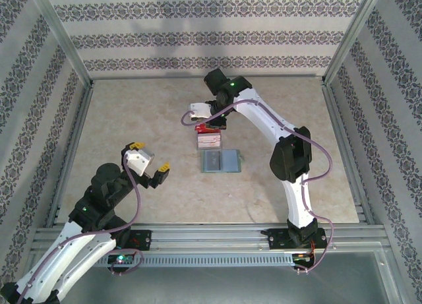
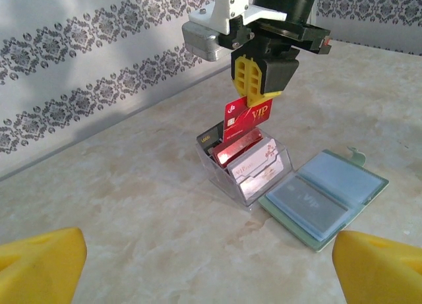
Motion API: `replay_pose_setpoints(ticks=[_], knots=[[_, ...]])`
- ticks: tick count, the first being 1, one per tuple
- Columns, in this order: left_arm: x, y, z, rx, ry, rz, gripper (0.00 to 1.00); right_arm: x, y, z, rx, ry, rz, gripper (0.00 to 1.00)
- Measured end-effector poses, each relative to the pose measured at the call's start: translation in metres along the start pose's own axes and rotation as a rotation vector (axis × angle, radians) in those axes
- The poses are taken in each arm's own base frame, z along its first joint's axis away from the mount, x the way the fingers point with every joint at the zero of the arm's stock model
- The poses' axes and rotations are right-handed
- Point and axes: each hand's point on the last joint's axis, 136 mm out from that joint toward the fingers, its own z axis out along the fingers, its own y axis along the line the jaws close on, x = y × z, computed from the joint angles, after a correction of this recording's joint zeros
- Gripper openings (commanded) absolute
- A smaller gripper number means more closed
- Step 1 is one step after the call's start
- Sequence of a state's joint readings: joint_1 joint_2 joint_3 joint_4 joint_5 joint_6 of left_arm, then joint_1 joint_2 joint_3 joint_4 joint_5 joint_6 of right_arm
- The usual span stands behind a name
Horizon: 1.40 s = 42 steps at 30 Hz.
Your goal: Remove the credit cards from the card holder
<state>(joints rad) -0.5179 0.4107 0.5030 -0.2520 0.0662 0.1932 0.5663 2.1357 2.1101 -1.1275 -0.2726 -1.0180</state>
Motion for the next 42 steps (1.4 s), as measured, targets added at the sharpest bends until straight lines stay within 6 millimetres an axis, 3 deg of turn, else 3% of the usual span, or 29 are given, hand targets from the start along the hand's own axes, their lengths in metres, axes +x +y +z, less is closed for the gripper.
replay_pose_setpoints(ticks=[42], knots=[[0.016, -0.003, 0.014, 0.016, 0.079, 0.001, 0.98, 0.031, -0.025, 0.055, -0.005, 0.157, 0.012, 0.0]])
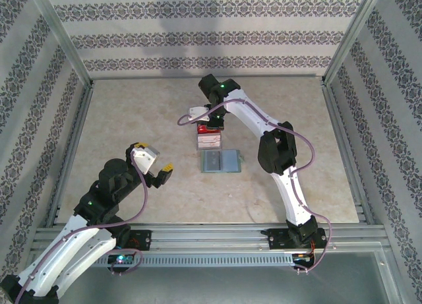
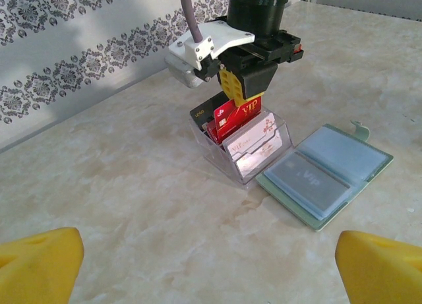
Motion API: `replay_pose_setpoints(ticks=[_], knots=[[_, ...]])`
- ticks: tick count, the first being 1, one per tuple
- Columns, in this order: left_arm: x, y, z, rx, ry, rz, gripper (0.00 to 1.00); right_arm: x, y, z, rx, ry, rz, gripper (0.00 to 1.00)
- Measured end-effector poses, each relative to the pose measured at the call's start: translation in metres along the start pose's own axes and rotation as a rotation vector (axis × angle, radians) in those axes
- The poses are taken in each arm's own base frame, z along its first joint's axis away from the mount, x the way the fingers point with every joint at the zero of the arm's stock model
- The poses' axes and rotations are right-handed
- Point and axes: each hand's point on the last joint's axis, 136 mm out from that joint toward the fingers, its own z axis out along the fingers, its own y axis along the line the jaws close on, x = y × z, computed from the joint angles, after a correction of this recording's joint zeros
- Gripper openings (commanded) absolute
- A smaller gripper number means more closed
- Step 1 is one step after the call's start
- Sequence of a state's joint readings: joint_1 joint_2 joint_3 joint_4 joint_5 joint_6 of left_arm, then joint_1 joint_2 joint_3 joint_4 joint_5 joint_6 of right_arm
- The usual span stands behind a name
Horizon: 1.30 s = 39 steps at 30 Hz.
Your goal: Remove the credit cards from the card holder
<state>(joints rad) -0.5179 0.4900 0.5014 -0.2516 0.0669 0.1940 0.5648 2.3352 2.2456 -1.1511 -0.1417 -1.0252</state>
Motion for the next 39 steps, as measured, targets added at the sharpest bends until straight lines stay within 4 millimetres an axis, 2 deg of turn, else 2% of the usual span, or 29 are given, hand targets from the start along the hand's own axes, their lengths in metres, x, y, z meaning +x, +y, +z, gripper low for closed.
replay_pose_setpoints(ticks=[15, 23, 35, 39], knots=[[0.0, 0.0, 0.0, 0.0, 0.0, 0.0, 0.99, 0.002, -0.005, -0.002, 0.023, 0.016, -0.001, 0.01], [0.0, 0.0, 0.0, 0.0, 0.0, 0.0, 0.99, 0.002, -0.01, 0.005, 0.036, 0.022, 0.008, 0.22], [0.0, 0.0, 0.0, 0.001, 0.001, 0.0, 1.0, 0.002, -0.014, 0.005, 0.051, 0.02, 0.023, 0.27], [0.002, -0.001, 0.002, 0.006, 0.012, -0.001, 1.0, -0.001, -0.014, -0.001, 0.059, 0.008, 0.041, 0.3]])
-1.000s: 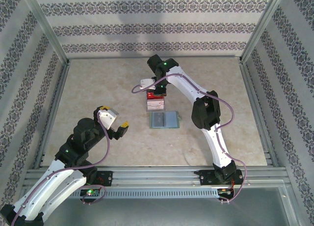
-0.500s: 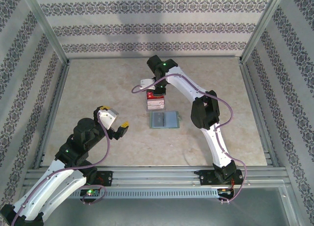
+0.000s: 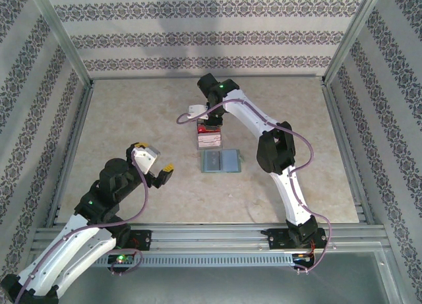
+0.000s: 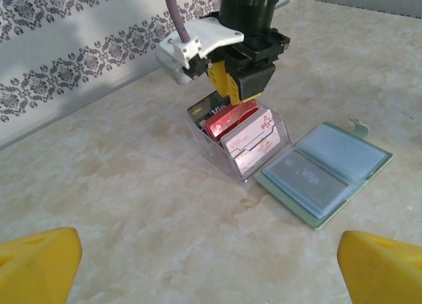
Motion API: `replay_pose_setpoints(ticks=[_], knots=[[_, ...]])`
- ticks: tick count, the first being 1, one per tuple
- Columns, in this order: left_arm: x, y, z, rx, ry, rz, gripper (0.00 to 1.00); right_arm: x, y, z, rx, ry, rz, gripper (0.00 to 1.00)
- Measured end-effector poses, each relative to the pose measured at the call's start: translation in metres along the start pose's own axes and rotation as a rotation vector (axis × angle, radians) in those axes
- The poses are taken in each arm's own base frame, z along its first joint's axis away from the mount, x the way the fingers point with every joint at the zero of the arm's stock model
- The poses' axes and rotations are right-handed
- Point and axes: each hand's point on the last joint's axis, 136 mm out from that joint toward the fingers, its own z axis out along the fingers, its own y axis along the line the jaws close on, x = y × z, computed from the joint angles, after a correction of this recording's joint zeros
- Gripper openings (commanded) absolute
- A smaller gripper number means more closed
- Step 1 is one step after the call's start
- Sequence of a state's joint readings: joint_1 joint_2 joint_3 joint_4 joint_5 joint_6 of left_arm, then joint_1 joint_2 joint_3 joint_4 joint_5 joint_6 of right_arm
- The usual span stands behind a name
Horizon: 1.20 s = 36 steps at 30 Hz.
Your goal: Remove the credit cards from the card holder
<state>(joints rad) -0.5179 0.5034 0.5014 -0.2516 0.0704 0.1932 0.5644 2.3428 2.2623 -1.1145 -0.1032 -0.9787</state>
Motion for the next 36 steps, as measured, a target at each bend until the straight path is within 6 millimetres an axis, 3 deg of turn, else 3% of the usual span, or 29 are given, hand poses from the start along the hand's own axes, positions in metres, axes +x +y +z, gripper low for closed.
replay_pose_setpoints(ticks=[5, 10, 14, 18, 22, 27, 31, 36], knots=[[0.004, -0.001, 0.003, 0.004, 0.019, -0.006, 1.0, -0.008, 0.0, -0.036, 0.045, -0.053, 0.05, 0.33], [0.005, -0.001, 0.005, 0.005, 0.027, -0.023, 1.0, -0.014, 0.003, -0.096, 0.143, -0.137, 0.147, 0.38], [0.01, -0.002, 0.009, 0.008, 0.049, -0.051, 1.0, -0.01, 0.015, -0.135, 0.213, -0.218, 0.256, 0.45], [0.019, -0.004, 0.017, 0.013, 0.095, -0.093, 1.0, 0.002, 0.033, -0.157, 0.248, -0.293, 0.4, 0.52], [0.025, -0.005, 0.026, 0.017, 0.144, -0.156, 1.0, 0.022, 0.049, -0.165, 0.261, -0.373, 0.598, 0.58], [0.027, -0.006, 0.039, 0.015, 0.198, -0.269, 0.99, 0.061, 0.059, -0.163, 0.225, -0.471, 0.91, 0.6], [0.031, -0.009, 0.055, 0.02, 0.256, -0.377, 0.94, 0.101, 0.065, -0.15, 0.151, -0.544, 1.199, 0.61], [0.032, -0.019, 0.078, 0.055, 0.338, -0.502, 0.84, 0.139, 0.08, -0.118, -0.002, -0.587, 1.512, 0.64]])
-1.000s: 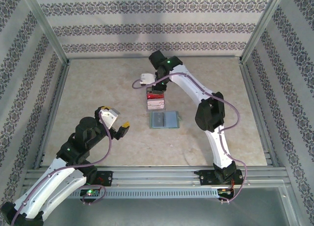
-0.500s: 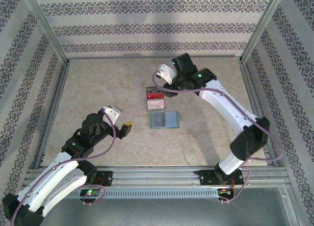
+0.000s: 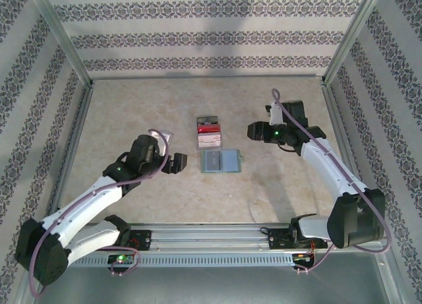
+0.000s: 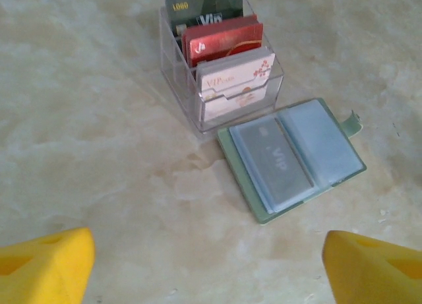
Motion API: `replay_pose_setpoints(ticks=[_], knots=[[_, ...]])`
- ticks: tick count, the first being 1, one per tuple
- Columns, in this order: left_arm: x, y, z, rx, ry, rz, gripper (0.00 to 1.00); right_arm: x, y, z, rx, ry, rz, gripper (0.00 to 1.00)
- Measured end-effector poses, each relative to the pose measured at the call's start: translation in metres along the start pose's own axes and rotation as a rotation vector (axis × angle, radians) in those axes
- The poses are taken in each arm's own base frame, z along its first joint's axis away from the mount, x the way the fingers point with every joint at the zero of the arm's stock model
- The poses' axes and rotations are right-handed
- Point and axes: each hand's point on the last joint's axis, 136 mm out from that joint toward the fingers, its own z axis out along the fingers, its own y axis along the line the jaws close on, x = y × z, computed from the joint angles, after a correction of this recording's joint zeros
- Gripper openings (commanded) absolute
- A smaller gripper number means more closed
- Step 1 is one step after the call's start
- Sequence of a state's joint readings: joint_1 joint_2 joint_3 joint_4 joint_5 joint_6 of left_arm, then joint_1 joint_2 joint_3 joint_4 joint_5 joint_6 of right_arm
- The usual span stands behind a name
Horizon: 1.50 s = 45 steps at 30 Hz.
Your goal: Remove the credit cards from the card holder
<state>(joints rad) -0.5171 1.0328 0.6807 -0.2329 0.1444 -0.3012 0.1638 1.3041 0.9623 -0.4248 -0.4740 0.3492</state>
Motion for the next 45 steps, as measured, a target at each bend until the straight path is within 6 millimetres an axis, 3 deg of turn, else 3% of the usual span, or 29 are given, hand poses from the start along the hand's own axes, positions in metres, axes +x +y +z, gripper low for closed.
replay_pose_setpoints(ticks=[8, 11, 17, 28, 41, 45], knots=[[0.0, -0.022, 0.037, 0.095, 0.147, -0.175, 0.65, 0.043, -0.017, 0.026, -0.074, 0.103, 0.213, 0.67], [0.004, -0.03, 0.052, 0.128, 0.21, -0.234, 0.55, 0.054, -0.024, 0.037, -0.081, 0.136, 0.259, 0.63], [0.012, -0.042, 0.082, 0.176, 0.322, -0.315, 0.43, 0.057, -0.032, 0.053, -0.079, 0.157, 0.306, 0.58], [0.033, -0.054, 0.125, 0.197, 0.456, -0.366, 0.36, 0.067, -0.042, 0.077, -0.076, 0.2, 0.334, 0.53], [0.046, -0.054, 0.152, 0.186, 0.516, -0.376, 0.33, 0.084, -0.045, 0.093, -0.071, 0.259, 0.353, 0.52], [0.042, -0.055, 0.153, 0.189, 0.509, -0.373, 0.32, 0.087, -0.047, 0.096, -0.066, 0.268, 0.359, 0.51]])
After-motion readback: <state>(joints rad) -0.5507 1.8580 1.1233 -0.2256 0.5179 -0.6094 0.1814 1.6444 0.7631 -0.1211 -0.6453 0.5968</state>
